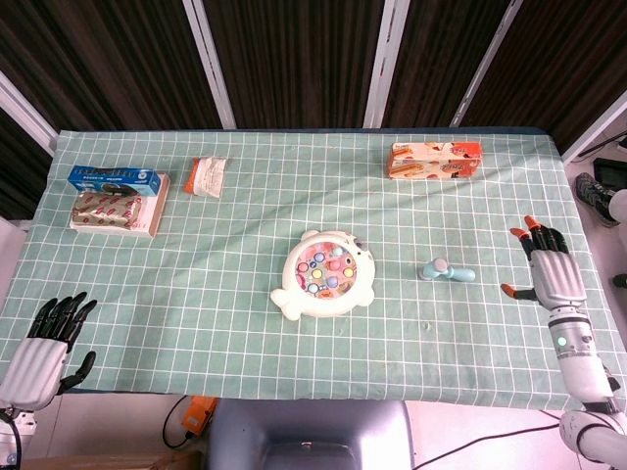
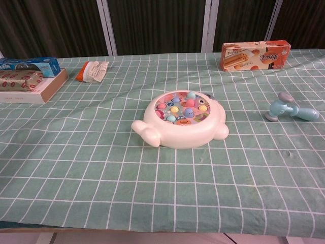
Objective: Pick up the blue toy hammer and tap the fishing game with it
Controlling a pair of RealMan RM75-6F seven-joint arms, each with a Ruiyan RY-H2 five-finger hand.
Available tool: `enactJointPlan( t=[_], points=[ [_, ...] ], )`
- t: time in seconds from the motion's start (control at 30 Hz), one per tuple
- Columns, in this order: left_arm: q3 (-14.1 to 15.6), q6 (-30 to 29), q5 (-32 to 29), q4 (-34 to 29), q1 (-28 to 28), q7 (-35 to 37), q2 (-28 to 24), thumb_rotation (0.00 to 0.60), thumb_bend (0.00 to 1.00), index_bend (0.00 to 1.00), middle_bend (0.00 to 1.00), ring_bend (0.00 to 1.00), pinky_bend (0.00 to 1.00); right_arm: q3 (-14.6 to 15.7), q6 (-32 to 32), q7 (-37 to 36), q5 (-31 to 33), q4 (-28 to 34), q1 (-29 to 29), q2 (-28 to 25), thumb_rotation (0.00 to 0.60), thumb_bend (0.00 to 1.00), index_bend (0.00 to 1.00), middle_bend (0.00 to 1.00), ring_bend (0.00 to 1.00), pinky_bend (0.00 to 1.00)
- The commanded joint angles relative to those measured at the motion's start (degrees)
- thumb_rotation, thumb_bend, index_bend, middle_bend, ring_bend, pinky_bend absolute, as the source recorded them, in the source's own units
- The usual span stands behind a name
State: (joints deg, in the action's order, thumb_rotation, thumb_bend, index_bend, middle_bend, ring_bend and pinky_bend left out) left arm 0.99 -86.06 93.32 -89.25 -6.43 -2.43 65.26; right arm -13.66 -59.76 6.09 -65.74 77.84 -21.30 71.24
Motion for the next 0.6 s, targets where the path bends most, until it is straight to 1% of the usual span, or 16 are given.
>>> enactJointPlan(
  t=[0.03,0.17,0.33,0.43,0.6],
  points=[
    [-0.43,-0.37,-0.70,0.13,0.23,-0.75,0.44,0.600,0.40,0.00,0.00,0.00,0.00,-1.06,2.95,1.23,2.55,-3.15,-2.41,2.73,0.600,0.25,0.42,0.00,0.00,0.00],
    [-0.37,-0.45,-0.86,0.02,0.40,-0.84,0.30,0.600,0.40,0.00,0.00,0.00,0.00,-0.90,5.80,-0.12,2.51,-6.86,-4.75,5.63,0.600,0.33,0.49,0.00,0.00,0.00],
    [-0.30,-0.47,-1.02,-0.11,0.57,-1.11,0.16,0.600,0.40,0.00,0.00,0.00,0.00,0.18,8.60,-0.59,1.71,-10.58,-7.09,8.87,0.600,0.38,0.55,0.00,0.00,0.00],
    [-0.25,-0.56,-1.03,-0.14,0.66,-1.03,0.06,0.600,0.41,0.00,0.00,0.00,0.00,0.74,9.20,-0.12,1.39,-12.24,-8.01,10.58,0.600,0.44,0.57,0.00,0.00,0.00],
    [-0.31,-0.84,-1.07,-0.11,0.83,-0.84,-0.05,0.600,0.43,0.00,0.00,0.00,0.00,1.18,10.07,1.59,2.22,-14.36,-9.19,12.72,0.600,0.45,0.58,0.00,0.00,0.00]
  ],
)
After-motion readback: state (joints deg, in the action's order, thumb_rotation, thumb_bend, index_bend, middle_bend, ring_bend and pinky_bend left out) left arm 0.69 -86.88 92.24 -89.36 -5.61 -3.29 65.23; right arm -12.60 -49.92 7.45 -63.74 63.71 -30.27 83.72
